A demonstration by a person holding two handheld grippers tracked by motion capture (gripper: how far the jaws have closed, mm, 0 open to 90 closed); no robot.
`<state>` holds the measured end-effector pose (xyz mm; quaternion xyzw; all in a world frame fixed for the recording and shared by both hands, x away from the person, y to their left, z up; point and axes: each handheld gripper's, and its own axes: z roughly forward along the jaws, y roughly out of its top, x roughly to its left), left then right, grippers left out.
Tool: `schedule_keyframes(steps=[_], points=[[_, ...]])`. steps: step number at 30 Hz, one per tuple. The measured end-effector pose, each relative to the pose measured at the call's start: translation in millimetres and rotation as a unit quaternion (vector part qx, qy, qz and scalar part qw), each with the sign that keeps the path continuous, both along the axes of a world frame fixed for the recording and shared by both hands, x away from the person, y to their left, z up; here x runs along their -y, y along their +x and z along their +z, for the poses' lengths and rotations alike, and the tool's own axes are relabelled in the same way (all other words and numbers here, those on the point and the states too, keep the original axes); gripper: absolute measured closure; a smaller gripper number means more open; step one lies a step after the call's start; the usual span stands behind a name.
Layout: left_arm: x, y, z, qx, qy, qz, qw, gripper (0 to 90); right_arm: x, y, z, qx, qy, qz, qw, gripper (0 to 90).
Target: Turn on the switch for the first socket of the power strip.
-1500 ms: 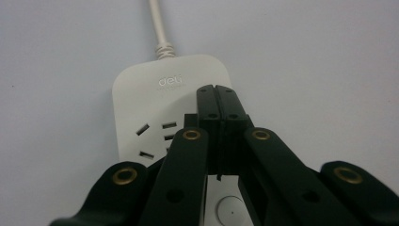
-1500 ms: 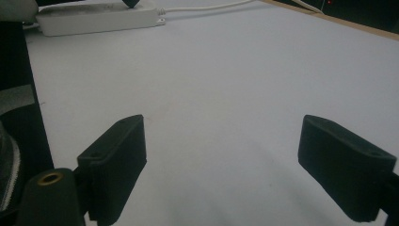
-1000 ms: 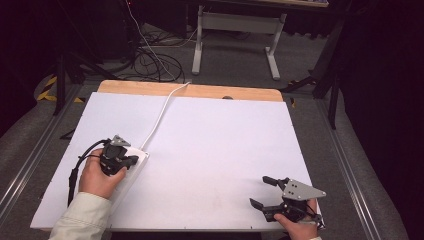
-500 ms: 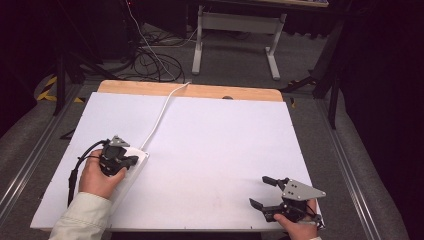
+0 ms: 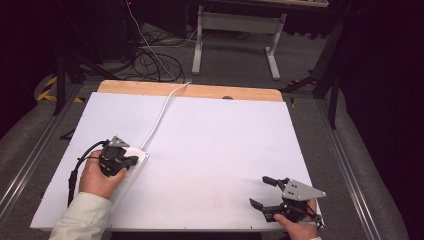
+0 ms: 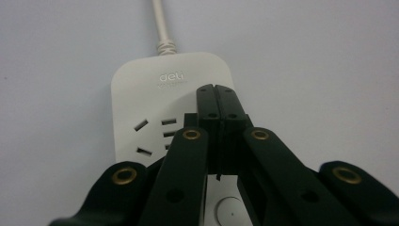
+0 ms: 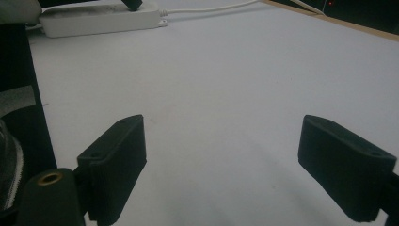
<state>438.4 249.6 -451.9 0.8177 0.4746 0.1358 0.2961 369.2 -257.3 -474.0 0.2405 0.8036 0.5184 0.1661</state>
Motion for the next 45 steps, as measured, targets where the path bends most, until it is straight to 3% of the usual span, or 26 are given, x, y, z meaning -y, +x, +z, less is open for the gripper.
schedule_keyframes(steps=[4,10,20,26,33,37,41,42,45], points=[[5.3,-1.7,4.2,0.006,0.019,0.002,0.9998,90.0,0.7,0.6,-0.4,-0.001,0.0,-0.003,1.0,16.5],[7.3,-5.0,12.9,0.013,0.015,0.001,0.9998,90.0,0.5,1.3,-0.6,-0.003,-0.001,-0.003,1.0,16.5],[5.3,-16.1,38.6,0.039,-0.013,-0.009,0.9991,90.0,1.2,0.9,-0.5,-0.001,-0.001,-0.004,1.0,16.5],[3.1,-19.0,43.3,0.049,-0.023,-0.018,0.9984,90.0,1.3,1.0,-0.7,-0.002,0.0,-0.004,1.0,16.5],[4.1,-26.7,59.2,0.074,-0.029,-0.03,0.9964,90.0,1.2,1.1,-1.0,-0.003,0.0,-0.005,1.0,16.5],[3.2,-28.0,59.8,0.075,-0.032,-0.029,0.9963,90.0,1.4,1.2,-1.0,-0.003,0.0,-0.005,1.0,16.5],[4.6,-32.5,63.6,0.086,-0.045,-0.035,0.9947,90.0,1.3,1.3,-0.9,-0.002,0.0,-0.004,1.0,16.5],[4.1,-33.3,64.8,0.095,-0.039,-0.037,0.994,90.0,1.3,1.2,-1.0,-0.002,-0.001,-0.004,1.0,16.5],[3.4,-36.7,66.9,0.104,-0.061,-0.047,0.9915,86.8,1.3,0.9,-0.9,-0.003,0.0,-0.005,1.0,16.5]])
